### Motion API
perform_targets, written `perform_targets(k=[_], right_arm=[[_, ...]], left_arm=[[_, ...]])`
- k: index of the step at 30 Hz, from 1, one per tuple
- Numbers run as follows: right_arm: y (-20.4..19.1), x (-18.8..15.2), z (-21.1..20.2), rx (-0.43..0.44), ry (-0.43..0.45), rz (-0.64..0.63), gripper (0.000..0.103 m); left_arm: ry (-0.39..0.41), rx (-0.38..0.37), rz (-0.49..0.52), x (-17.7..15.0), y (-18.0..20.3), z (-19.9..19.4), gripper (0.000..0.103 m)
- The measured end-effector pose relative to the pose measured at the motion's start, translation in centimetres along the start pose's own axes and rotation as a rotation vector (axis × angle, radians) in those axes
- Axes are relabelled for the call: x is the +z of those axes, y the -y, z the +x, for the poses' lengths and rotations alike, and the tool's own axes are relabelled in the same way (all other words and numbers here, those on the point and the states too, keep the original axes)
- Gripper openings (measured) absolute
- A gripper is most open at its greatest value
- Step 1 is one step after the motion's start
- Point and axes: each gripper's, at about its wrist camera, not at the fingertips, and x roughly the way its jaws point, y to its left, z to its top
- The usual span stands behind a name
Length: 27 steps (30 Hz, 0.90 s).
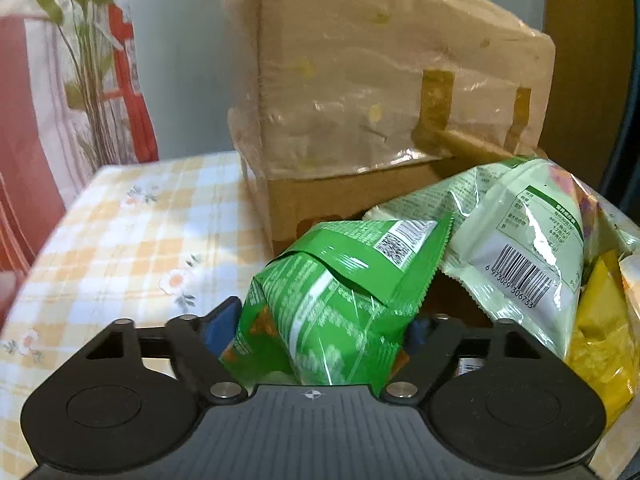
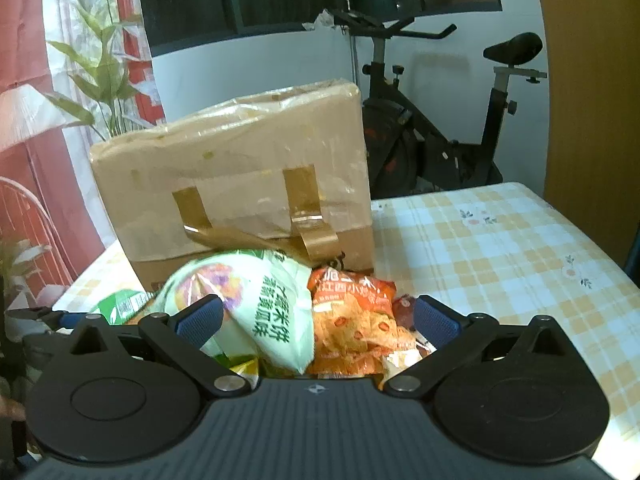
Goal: Organize snacks
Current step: 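Grasp the green chip bag with the left gripper while the right gripper approaches the white rice cracker bag, then grasp the white-and-green rice cracker bag with the right gripper while the left gripper holds the green bag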
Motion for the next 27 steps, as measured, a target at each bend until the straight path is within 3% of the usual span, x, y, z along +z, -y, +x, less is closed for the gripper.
perform_targets(k=[2,13,27], right_arm=[[0.0,-0.2,0.0,-0.003,-0.007,0.003,0.103],[0.1,-1.2,0.4,0.0,-0.028,-0.009,0.103],[-0.3,-2.1,0.2,0.036,-0.031,-0.006,0.102]], left_arm=[[0.014,0.037,-0.004,-0.2,0.2,-0.7,0.076],[0.082,0.126,-0.231,-1.0,-0.7,-6.4,0.076],[0.106,0.128,-0.224,-2.1,0.9,-7.8,0.076]])
